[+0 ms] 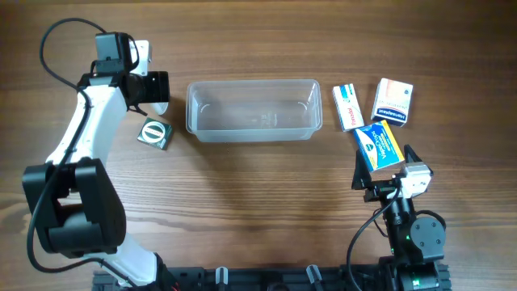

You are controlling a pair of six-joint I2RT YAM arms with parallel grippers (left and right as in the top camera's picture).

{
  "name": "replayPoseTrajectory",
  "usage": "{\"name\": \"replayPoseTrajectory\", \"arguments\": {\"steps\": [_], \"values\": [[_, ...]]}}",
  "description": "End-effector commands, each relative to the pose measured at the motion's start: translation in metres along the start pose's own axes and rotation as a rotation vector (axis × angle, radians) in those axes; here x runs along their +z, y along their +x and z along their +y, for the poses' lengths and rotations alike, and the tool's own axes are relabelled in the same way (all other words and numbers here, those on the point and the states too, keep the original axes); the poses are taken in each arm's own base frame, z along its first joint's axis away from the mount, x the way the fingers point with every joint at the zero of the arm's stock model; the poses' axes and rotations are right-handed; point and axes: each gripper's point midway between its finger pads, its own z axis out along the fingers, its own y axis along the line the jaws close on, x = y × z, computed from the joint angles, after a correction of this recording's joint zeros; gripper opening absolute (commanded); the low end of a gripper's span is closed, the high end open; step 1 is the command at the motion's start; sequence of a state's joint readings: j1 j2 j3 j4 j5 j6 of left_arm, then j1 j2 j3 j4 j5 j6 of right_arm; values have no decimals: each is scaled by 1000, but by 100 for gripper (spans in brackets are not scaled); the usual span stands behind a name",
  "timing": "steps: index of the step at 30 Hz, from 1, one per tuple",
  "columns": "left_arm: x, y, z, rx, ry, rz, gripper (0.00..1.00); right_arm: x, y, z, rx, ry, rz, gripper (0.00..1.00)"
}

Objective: Pack container
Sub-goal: 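Close the left gripper around the white spray bottle and lift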

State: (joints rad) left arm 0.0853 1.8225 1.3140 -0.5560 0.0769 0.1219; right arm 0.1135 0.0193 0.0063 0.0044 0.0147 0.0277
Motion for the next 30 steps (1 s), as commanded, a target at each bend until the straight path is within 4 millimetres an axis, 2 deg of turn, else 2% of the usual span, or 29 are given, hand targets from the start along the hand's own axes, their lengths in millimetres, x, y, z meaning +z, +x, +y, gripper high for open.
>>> {"name": "replayPoseTrajectory", "arguments": {"steps": [1,6,8,10,13,16,19,21,22,30], "values": [[7,1,0,-7,11,14,80,0,-2,3,-9,-16,-10,100],[8,3,0,-8,12,24,82,0,-2,3,-9,-16,-10,100],[8,3,0,-8,12,21,74,0,-2,3,-9,-17,-10,100],[8,3,0,-8,12,24,71,0,-2,3,-9,-16,-10,100],[8,5,0,-8,12,31,77,0,-2,3,-9,-16,-10,100],[8,5,0,-9,12,31,77,0,-2,3,-9,-16,-10,100],[8,7,0,-9,13,41,71,0,-2,3,-9,-17,-10,100],[8,9,0,-10,13,47,60,0,-2,3,-9,-16,-10,100],[8,10,0,-10,13,50,58,0,-2,3,-9,-16,-10,100],[11,12,0,-11,14,58,72,0,-2,3,-9,-16,-10,100]]}}
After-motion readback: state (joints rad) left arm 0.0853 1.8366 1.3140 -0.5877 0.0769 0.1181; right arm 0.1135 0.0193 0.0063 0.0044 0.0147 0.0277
